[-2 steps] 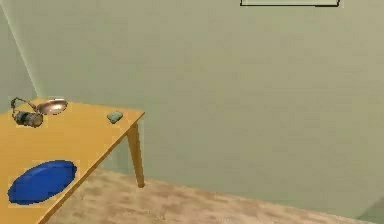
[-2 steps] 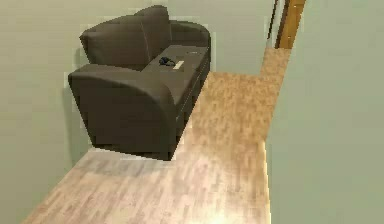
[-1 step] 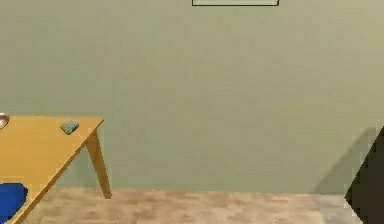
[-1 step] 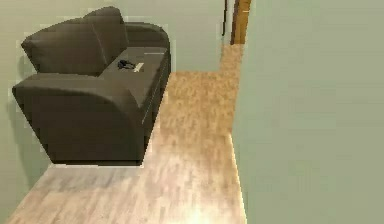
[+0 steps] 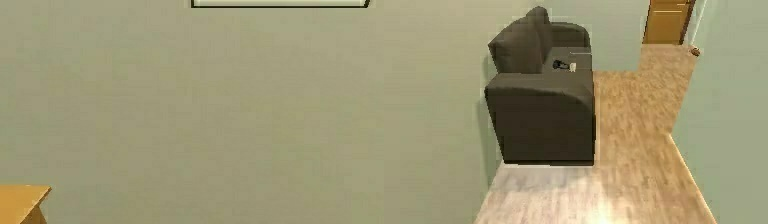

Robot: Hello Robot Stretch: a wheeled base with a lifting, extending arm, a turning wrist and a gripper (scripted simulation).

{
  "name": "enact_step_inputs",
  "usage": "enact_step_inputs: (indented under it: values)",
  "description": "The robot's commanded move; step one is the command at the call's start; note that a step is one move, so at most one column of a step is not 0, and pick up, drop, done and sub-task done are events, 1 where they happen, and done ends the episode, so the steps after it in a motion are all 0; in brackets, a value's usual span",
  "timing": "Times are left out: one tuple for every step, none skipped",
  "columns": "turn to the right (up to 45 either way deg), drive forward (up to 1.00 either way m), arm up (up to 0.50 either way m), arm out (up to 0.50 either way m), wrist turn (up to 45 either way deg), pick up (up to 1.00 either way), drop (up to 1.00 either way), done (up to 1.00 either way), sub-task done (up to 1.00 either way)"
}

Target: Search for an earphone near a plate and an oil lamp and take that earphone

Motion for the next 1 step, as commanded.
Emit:
enact_step_inputs:
  values:
    - [-45.0,0.0,0.0,0.0,0.0,0.0,0.0,0.0,0.0]
